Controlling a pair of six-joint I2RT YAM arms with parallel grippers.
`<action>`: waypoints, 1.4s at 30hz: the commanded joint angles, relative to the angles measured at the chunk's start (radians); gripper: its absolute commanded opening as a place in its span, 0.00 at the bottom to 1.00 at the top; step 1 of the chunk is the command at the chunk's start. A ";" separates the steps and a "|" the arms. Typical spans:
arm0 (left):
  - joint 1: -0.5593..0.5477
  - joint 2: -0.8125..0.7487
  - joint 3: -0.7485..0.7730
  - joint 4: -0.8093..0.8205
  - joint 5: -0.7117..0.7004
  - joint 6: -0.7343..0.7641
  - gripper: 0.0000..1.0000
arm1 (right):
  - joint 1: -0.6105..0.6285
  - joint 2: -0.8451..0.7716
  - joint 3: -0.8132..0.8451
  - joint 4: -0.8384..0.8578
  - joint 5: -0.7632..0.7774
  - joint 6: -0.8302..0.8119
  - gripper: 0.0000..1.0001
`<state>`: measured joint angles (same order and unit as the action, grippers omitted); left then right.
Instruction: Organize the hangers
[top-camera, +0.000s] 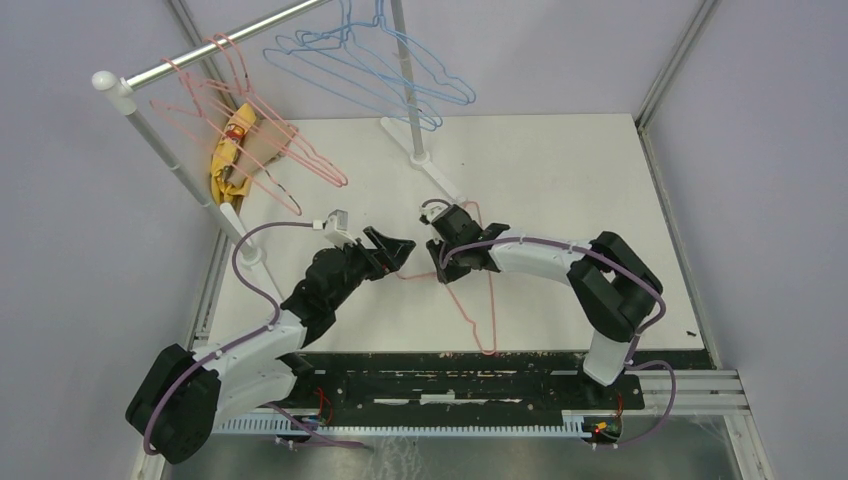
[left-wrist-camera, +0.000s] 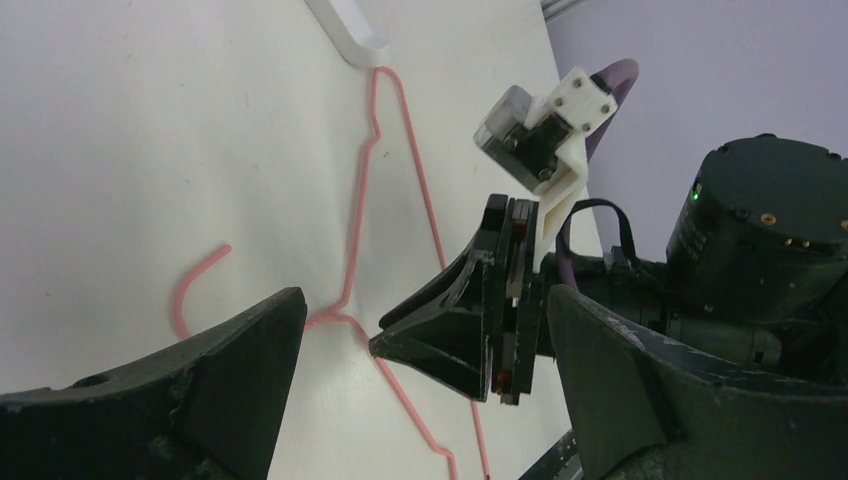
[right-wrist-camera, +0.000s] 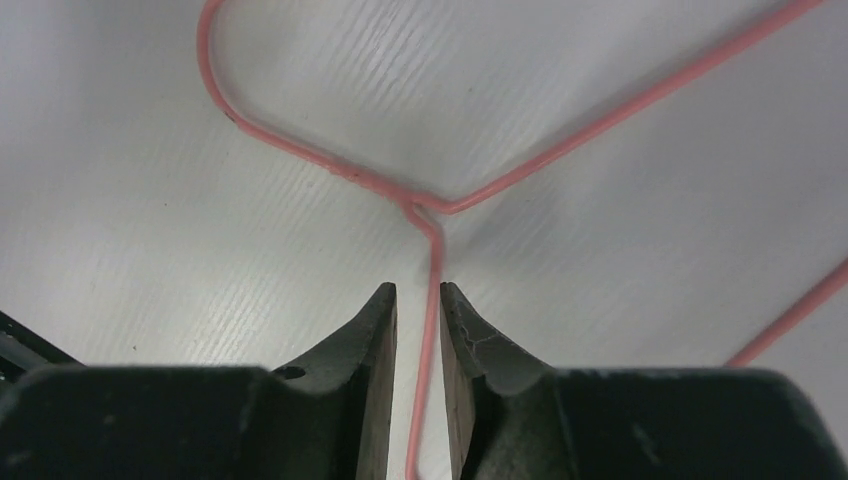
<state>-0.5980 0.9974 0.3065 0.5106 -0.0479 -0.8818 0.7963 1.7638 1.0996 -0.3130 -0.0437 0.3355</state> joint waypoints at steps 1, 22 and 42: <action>-0.004 -0.022 -0.009 0.009 -0.018 0.026 0.97 | 0.054 0.035 0.042 -0.041 0.067 -0.016 0.30; -0.005 -0.154 -0.074 -0.088 -0.057 0.026 0.97 | 0.081 -0.009 -0.007 -0.061 0.155 0.008 0.47; -0.006 -0.206 -0.081 -0.135 -0.060 0.024 0.97 | 0.080 0.042 0.040 -0.115 0.222 -0.001 0.42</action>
<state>-0.5980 0.8192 0.2211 0.3878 -0.0837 -0.8818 0.8734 1.7729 1.0943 -0.4271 0.1452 0.3397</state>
